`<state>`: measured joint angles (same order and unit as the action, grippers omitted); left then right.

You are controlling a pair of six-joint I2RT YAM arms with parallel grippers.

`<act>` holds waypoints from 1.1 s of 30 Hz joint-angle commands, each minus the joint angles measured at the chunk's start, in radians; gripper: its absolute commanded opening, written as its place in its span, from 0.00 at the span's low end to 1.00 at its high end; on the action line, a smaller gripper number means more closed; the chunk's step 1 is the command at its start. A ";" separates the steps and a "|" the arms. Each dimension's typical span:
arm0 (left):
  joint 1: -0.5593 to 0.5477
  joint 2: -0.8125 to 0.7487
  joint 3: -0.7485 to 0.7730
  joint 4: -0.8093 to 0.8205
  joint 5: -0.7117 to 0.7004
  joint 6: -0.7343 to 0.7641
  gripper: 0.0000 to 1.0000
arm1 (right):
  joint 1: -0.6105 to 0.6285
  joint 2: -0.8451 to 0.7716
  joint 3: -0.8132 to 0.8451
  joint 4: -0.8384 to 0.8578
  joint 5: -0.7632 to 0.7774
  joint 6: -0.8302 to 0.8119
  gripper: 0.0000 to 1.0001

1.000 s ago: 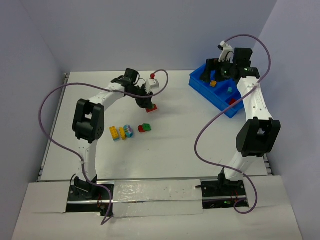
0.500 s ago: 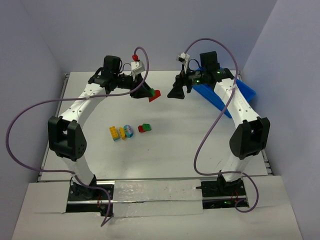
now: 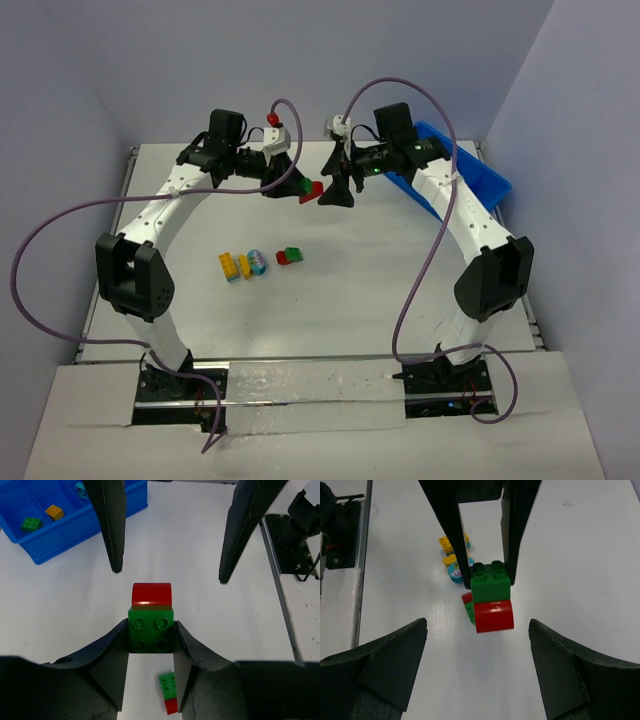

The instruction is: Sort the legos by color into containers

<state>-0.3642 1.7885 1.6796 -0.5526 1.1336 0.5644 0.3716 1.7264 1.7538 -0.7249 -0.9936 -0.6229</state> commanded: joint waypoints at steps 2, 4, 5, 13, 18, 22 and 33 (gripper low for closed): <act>-0.013 -0.001 0.057 -0.049 0.034 0.086 0.00 | 0.031 -0.030 -0.001 0.023 0.018 -0.095 0.88; -0.015 -0.003 0.061 -0.058 0.029 0.101 0.00 | 0.038 -0.030 -0.004 0.032 0.022 -0.095 0.85; -0.016 -0.004 0.064 -0.066 0.027 0.107 0.00 | 0.042 -0.030 -0.005 0.036 0.027 -0.096 0.82; -0.016 -0.020 0.059 -0.051 0.024 0.101 0.00 | 0.055 -0.010 -0.007 0.011 0.058 -0.127 0.74; -0.016 -0.026 0.058 -0.047 0.022 0.099 0.00 | 0.056 0.007 -0.006 0.002 0.073 -0.133 0.73; -0.016 -0.031 0.058 -0.037 0.020 0.092 0.00 | 0.056 0.020 0.001 -0.003 0.081 -0.130 0.70; -0.018 -0.035 0.058 -0.018 0.021 0.077 0.00 | 0.059 0.058 0.035 -0.033 0.082 -0.127 0.54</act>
<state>-0.3744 1.7885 1.6932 -0.6023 1.1328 0.6396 0.4194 1.7728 1.7470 -0.7343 -0.9109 -0.7429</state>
